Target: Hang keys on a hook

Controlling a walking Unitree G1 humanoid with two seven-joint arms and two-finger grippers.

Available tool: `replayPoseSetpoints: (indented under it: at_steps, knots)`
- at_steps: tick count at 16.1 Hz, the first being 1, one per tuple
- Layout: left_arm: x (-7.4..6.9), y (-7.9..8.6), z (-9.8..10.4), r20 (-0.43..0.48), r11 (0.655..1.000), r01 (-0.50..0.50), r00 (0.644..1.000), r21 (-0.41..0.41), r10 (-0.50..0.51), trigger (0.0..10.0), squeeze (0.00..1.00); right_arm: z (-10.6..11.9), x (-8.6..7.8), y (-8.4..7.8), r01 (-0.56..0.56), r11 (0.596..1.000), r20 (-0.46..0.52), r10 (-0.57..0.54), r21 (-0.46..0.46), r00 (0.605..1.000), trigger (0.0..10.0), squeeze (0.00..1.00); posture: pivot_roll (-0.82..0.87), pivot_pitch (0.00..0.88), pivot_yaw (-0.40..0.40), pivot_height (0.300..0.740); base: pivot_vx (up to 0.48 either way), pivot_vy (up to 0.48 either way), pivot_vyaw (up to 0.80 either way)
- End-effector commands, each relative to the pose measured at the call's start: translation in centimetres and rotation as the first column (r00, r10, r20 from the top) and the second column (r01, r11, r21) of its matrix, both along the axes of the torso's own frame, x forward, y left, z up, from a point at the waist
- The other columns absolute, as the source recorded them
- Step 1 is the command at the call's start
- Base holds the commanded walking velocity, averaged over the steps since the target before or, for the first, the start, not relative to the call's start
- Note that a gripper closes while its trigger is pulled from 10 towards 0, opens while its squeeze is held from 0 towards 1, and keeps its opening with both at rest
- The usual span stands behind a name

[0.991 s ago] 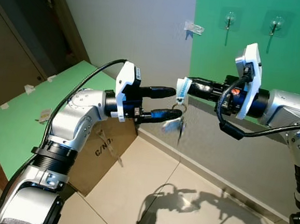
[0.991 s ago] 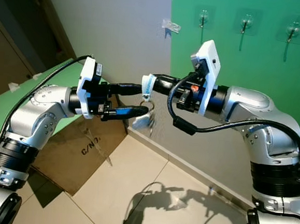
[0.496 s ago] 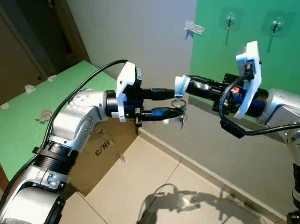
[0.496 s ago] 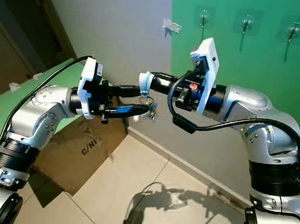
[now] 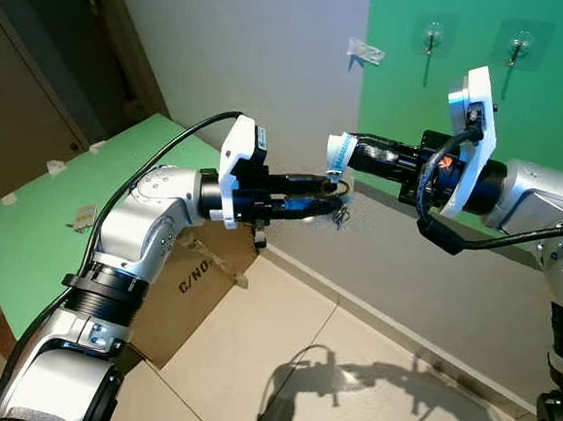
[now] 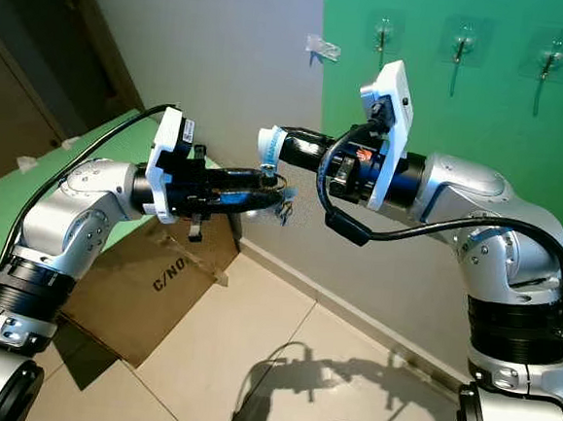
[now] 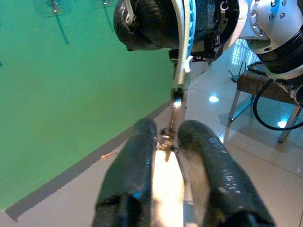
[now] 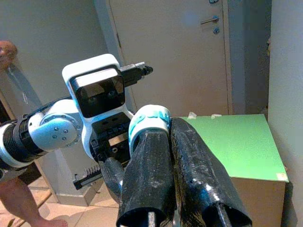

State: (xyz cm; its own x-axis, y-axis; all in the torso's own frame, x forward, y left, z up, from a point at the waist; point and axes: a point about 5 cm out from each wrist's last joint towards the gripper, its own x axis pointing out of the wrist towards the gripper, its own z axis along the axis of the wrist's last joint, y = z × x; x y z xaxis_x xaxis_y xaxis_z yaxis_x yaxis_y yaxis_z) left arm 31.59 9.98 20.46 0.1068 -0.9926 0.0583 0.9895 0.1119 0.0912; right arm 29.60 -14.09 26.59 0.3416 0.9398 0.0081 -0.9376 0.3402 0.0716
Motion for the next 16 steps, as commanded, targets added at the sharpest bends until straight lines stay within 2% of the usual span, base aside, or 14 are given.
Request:
replayPoseSetpoints:
  at_steps: [1, 8, 13, 14, 15, 16]
  knots:
    - [0.0, 0.2, 0.5, 0.009, 1.000, 0.014, 1.000, 0.004, -0.014, 0.0, 0.00, 1.0, -0.3, 0.3, -0.020, 1.000, 0.033, 0.019, 0.013, 0.999, 0.0, 0.00, -0.32, 0.053, 0.163, 0.740, 0.000, 0.000, 0.00]
    - [0.2, 0.3, 0.9, 0.015, 1.000, -0.008, 1.000, -0.014, 0.008, 0.0, 0.00, 0.7, -0.1, 0.3, -0.007, 1.000, 0.026, 0.007, 0.006, 1.000, 0.0, 0.00, -0.32, 0.055, 0.161, 0.740, 0.000, 0.000, 0.00]
    - [0.7, 0.4, 1.3, 0.021, 0.997, -0.054, 0.998, -0.056, 0.055, 0.0, 0.00, 0.4, -0.1, 0.2, 0.001, 1.000, 0.028, -0.001, -0.006, 1.000, 0.0, 0.00, -0.32, 0.056, 0.161, 0.740, 0.000, 0.000, 0.00]
    - [0.8, 0.5, 1.3, 0.020, 0.995, -0.067, 0.997, -0.069, 0.069, 0.0, 0.00, 0.0, 0.2, 0.1, 0.043, 0.998, 0.056, -0.041, -0.045, 0.998, 9.3, 0.00, -0.32, 0.055, 0.159, 0.740, 0.000, 0.000, 0.00]
    - [0.7, 0.6, 1.3, 0.016, 0.995, -0.066, 0.998, -0.075, 0.068, 0.0, 0.00, -0.3, 0.3, 0.0, 0.065, 0.995, 0.075, -0.060, -0.072, 0.995, 10.0, 0.00, -0.31, 0.055, 0.159, 0.740, 0.000, 0.000, 0.00]
    - [0.7, 0.6, 1.3, 0.013, 0.995, -0.064, 0.998, -0.078, 0.065, 0.0, 0.00, -0.5, 0.5, -0.1, 0.100, 0.992, 0.082, -0.093, -0.079, 0.992, 10.0, 1.00, -0.31, 0.054, 0.159, 0.740, 0.000, 0.000, 0.00]
